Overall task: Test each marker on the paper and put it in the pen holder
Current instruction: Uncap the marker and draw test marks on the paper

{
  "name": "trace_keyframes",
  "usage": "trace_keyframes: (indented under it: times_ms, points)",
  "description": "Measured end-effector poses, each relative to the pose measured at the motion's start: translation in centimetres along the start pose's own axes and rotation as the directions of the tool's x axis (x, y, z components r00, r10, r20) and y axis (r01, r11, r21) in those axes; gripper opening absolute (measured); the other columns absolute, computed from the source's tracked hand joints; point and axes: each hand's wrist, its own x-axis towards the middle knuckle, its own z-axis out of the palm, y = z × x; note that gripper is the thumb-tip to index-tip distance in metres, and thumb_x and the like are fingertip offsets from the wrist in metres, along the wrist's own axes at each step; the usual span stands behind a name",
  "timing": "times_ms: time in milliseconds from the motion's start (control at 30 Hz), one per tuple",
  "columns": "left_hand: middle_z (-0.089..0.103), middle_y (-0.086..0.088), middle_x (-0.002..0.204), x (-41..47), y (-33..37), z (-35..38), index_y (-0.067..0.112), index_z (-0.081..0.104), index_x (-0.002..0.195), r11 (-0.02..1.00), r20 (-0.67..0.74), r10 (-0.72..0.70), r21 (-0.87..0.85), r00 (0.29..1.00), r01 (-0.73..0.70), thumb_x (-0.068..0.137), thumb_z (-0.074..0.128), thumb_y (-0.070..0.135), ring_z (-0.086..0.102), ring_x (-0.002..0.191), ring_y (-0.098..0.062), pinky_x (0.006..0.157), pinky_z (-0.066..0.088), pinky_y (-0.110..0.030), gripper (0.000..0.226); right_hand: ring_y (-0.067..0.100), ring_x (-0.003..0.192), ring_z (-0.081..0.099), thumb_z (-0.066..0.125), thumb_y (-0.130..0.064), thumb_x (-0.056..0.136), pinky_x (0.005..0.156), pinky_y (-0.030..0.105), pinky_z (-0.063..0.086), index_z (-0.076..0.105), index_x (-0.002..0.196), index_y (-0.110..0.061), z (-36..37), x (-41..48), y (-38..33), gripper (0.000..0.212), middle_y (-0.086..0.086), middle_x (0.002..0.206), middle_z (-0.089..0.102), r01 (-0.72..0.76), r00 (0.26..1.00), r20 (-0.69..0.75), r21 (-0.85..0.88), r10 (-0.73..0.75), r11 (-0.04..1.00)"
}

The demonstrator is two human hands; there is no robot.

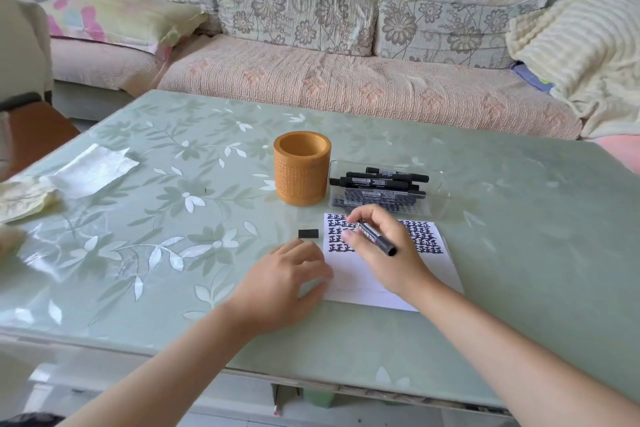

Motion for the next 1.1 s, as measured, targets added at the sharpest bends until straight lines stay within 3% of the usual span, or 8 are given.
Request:
trace_keyframes:
  times_ms: [100, 167, 333, 567, 700, 800, 1100]
  points:
    - [0.056, 0.012, 0.104, -0.5, -0.1, 0.1, 0.032, 0.067, 0.104, 0.999, 0.029, -0.039, 0.004, 0.999, 0.039, 0.089, 0.059, 0.035, 0.054, 0.098, -0.011, 0.077, 0.048, -0.029, 0.018, 0.018, 0.063, 0.058, 0.056, -0.014, 0.097, 0.057, 0.034, 0.043, 0.061, 0.095, -0.024, 0.2, 0.3, -0.1, 0.011, -0.003, 0.078, 0.062, -0.086, 0.996, 0.001, 0.088, 0.086, 0.992]
    - [0.056, 0.014, 0.105, -0.7, -0.2, 0.1, 0.034, 0.067, 0.107, 0.997, 0.046, -0.072, -0.001, 0.996, 0.072, 0.088, 0.058, 0.038, 0.052, 0.101, -0.009, 0.079, 0.048, -0.028, 0.021, 0.023, 0.061, 0.062, 0.057, -0.009, 0.095, 0.051, 0.034, 0.040, 0.061, 0.098, -0.021, 0.4, 0.4, 0.2, 0.013, 0.001, 0.080, 0.066, -0.141, 0.990, 0.004, 0.120, 0.141, 0.983]
    - [0.054, 0.013, 0.111, -0.6, -0.4, 0.0, 0.033, 0.067, 0.110, 0.998, 0.073, -0.062, -0.001, 0.995, 0.062, 0.090, 0.054, 0.043, 0.050, 0.106, -0.010, 0.082, 0.046, -0.028, 0.026, 0.024, 0.047, 0.055, 0.067, -0.006, 0.085, 0.048, 0.033, 0.042, 0.055, 0.083, -0.008, 1.1, 0.4, 1.1, 0.012, 0.010, 0.065, 0.066, -0.222, 0.975, -0.005, 0.040, 0.223, 0.974]
    - [0.056, 0.014, 0.113, -0.7, -0.5, 0.1, 0.030, 0.065, 0.111, 0.999, 0.072, -0.006, 0.050, 0.997, 0.002, 0.092, 0.052, 0.041, 0.052, 0.103, -0.012, 0.084, 0.047, -0.031, 0.025, 0.021, 0.048, 0.051, 0.069, -0.004, 0.080, 0.049, 0.033, 0.042, 0.052, 0.064, -0.020, 1.0, 0.4, 1.9, 0.028, 0.009, 0.060, 0.058, -0.217, 0.976, 0.028, 0.006, 0.216, 0.976]
    - [0.056, 0.014, 0.112, -0.6, -0.5, 0.1, 0.030, 0.064, 0.110, 0.999, 0.071, -0.013, 0.052, 0.997, 0.009, 0.092, 0.052, 0.042, 0.051, 0.101, -0.012, 0.083, 0.048, -0.033, 0.025, 0.015, 0.048, 0.042, 0.069, -0.013, 0.076, 0.051, 0.026, 0.033, 0.048, 0.063, -0.023, 1.2, 0.4, 2.5, 0.027, 0.008, 0.059, 0.051, -0.158, 0.987, 0.025, -0.062, 0.160, 0.985]
    - [0.056, 0.014, 0.112, -0.5, -0.4, 0.0, 0.029, 0.064, 0.109, 0.999, 0.078, -0.024, 0.049, 0.997, 0.020, 0.092, 0.051, 0.043, 0.051, 0.101, -0.012, 0.082, 0.048, -0.034, 0.025, 0.015, 0.048, 0.042, 0.069, -0.012, 0.078, 0.051, 0.026, 0.033, 0.048, 0.064, -0.022, 1.1, 0.4, 2.7, 0.027, 0.000, 0.055, 0.050, -0.164, 0.985, 0.035, -0.064, 0.167, 0.984]
    - [0.057, 0.016, 0.111, -0.4, -0.3, 0.1, 0.030, 0.065, 0.108, 0.997, 0.074, -0.061, 0.045, 0.995, 0.057, 0.090, 0.050, 0.045, 0.049, 0.103, -0.011, 0.082, 0.048, -0.033, 0.027, 0.010, 0.054, 0.041, 0.070, -0.006, 0.081, 0.050, 0.023, 0.031, 0.047, 0.064, -0.017, 1.3, 0.1, 2.5, 0.031, 0.001, 0.061, 0.051, -0.107, 0.991, 0.065, -0.124, 0.116, 0.986]
